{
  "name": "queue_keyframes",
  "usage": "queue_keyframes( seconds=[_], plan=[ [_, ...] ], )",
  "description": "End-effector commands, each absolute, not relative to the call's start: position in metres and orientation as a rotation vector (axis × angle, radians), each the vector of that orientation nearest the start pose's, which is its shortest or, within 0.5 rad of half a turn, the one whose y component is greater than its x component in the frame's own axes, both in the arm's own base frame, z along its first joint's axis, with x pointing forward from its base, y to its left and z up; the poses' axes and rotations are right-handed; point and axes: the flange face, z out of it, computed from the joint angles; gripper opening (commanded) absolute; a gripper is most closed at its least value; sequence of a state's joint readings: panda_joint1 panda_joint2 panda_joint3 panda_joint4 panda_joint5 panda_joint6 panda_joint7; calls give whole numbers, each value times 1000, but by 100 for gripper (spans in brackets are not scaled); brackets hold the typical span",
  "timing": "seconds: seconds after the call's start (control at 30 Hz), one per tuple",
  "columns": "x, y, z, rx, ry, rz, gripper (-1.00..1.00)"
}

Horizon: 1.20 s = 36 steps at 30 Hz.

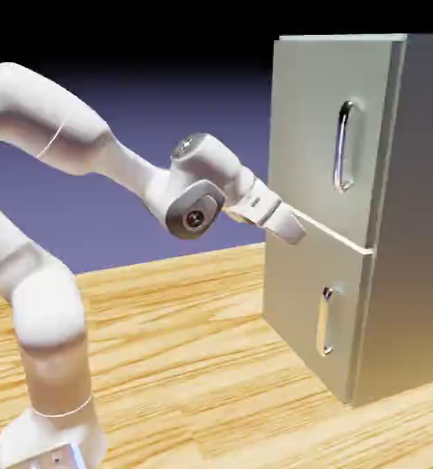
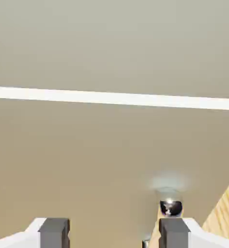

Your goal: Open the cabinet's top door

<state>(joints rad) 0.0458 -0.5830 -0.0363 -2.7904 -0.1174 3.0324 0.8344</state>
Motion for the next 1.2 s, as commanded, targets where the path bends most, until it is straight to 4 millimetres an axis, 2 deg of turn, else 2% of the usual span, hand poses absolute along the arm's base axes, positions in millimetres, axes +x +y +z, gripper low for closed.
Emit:
queue_keyframes(
  seconds=[0.0,0.3,0.6,0.87,1.17],
  plan=[
    [391,15,477,-2463,916,-1087,0],
    [388,33,516,-2399,854,-1204,0],
    [381,41,546,-2313,808,-1326,0],
    [374,37,564,-2219,778,-1433,0],
    [369,22,576,-2096,751,-1543,0]
  ],
)
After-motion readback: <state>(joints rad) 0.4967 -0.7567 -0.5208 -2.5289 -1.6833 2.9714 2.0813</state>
